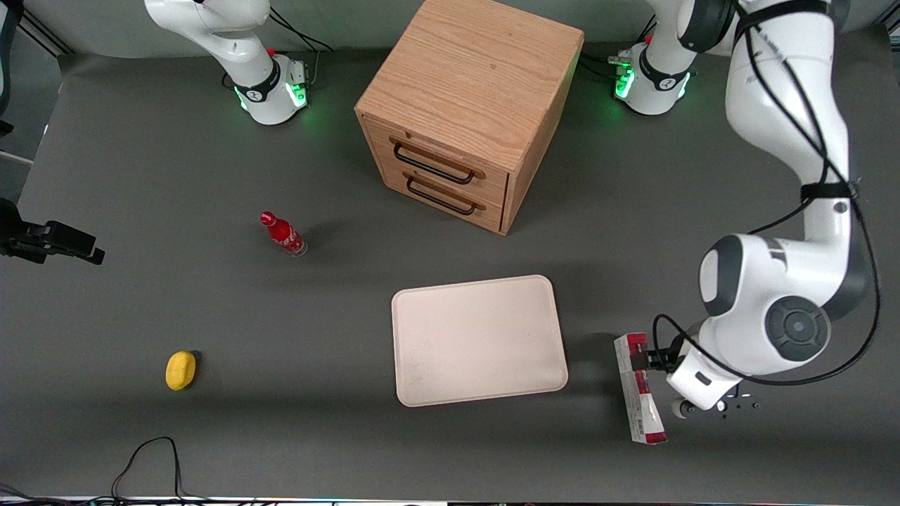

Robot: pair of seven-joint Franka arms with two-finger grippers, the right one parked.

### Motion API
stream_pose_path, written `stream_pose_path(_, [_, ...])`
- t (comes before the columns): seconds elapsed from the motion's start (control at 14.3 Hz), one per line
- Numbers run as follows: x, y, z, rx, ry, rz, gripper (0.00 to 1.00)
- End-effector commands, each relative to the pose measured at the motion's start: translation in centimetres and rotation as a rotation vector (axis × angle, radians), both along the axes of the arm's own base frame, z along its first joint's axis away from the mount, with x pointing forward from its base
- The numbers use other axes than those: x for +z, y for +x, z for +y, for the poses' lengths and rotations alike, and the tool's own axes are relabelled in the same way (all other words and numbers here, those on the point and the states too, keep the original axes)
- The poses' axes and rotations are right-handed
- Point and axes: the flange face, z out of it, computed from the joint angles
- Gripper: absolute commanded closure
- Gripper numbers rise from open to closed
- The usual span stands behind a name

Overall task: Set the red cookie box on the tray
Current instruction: 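Lower the left gripper over the cookie box's red end and close it, then lift the cookie box with the left gripper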

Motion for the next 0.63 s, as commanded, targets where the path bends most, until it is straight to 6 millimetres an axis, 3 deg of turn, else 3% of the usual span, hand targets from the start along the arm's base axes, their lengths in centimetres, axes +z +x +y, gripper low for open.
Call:
stream_pose_path(0.0, [-3.6, 1.3, -0.5, 0.016, 0.006, -0.071, 0.00])
stream_pose_path(0.28, [-8.6, 1.1, 0.0, 0.026, 0.043, -0.085, 0.00])
stream_pose_path(0.35, [-9.5, 0.8, 0.2, 0.020, 0.048, -0.075, 0.14])
stream_pose_path(0.42, [-9.6, 0.7, 0.2, 0.019, 0.048, -0.073, 0.44])
stream_pose_path(0.49, [-9.8, 0.7, 0.2, 0.020, 0.048, -0.066, 0.82])
stream_pose_path(0.56, [-9.7, 0.6, 0.1, 0.031, 0.041, -0.059, 1.00])
